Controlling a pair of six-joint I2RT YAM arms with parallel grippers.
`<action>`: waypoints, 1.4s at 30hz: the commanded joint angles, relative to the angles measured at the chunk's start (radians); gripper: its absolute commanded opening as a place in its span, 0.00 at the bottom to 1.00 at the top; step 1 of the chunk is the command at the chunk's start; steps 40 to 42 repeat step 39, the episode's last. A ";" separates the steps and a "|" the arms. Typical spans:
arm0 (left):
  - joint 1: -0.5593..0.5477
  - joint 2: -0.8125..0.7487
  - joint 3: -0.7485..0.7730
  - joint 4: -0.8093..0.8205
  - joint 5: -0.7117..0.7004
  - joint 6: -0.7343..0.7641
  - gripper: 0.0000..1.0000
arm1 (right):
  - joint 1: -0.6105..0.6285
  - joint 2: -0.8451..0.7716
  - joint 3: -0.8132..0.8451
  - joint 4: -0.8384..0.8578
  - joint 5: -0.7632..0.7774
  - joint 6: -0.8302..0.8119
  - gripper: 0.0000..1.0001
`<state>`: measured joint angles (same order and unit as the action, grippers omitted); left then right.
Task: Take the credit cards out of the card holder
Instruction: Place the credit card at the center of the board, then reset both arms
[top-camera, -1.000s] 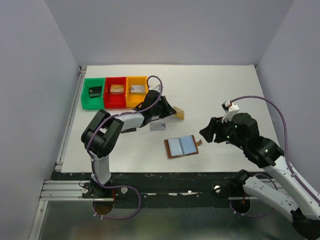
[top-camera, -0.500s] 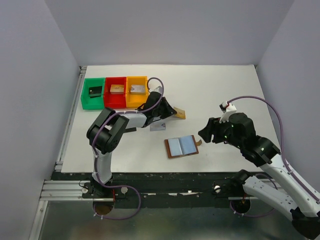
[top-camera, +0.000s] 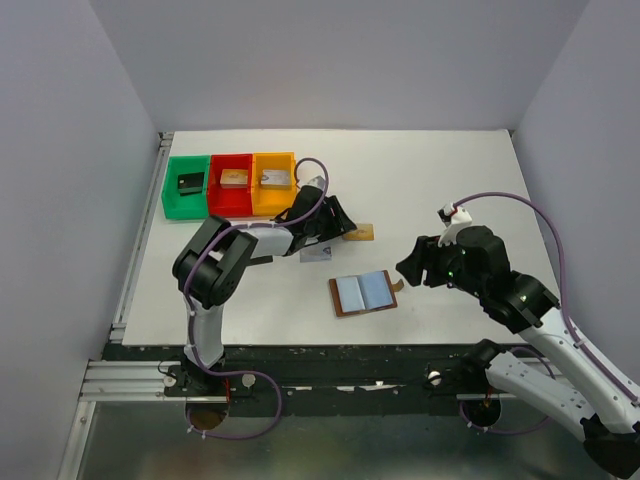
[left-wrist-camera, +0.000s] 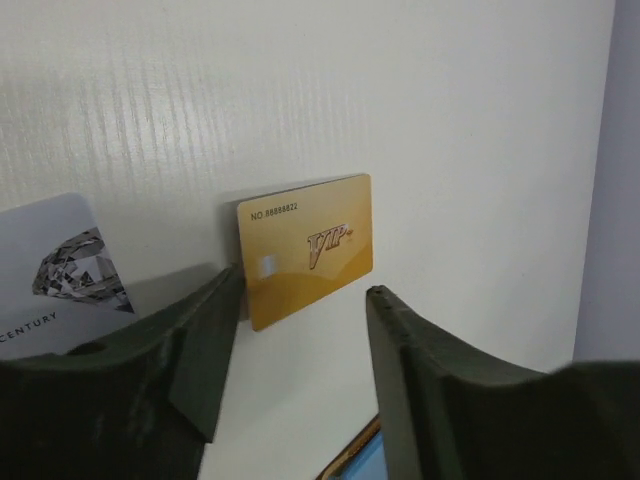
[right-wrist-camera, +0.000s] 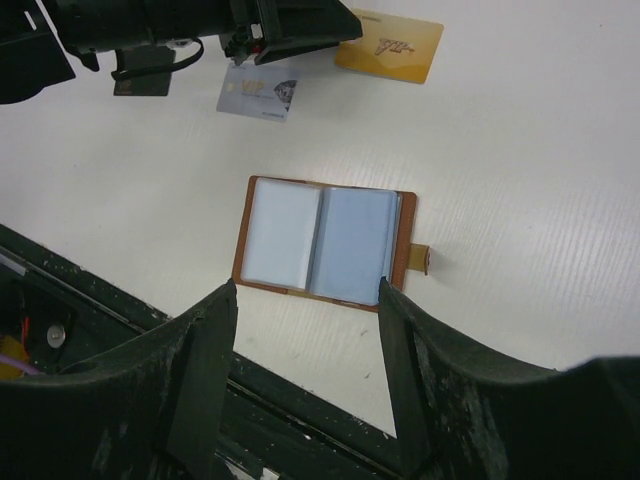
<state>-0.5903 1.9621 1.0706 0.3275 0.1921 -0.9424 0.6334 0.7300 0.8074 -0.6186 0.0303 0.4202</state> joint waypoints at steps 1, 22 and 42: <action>0.010 -0.060 -0.014 -0.054 -0.036 0.034 0.70 | -0.001 -0.009 -0.010 0.011 -0.003 0.011 0.66; 0.035 -0.557 0.031 -0.956 -0.517 0.205 0.99 | 0.000 -0.011 -0.037 0.017 0.166 -0.054 0.66; 0.044 -0.862 -0.199 -0.863 -0.482 0.119 0.99 | 0.000 0.003 -0.043 0.056 0.198 -0.051 0.66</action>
